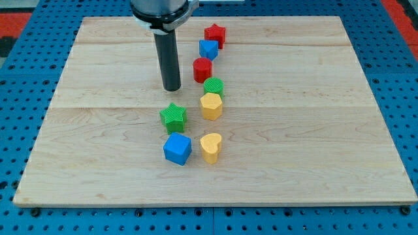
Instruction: Move the green star into the heart
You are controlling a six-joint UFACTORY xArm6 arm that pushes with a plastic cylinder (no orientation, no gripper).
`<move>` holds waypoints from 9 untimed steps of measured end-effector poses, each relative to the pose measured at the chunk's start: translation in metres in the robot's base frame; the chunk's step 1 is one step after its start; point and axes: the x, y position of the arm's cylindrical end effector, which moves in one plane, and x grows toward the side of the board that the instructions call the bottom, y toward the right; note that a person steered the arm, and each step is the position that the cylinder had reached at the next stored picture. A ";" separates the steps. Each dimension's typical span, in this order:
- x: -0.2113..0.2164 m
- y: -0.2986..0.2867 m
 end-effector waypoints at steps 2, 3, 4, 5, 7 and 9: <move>0.009 -0.041; 0.020 -0.041; 0.034 -0.028; 0.058 0.004; 0.063 -0.003; 0.074 0.038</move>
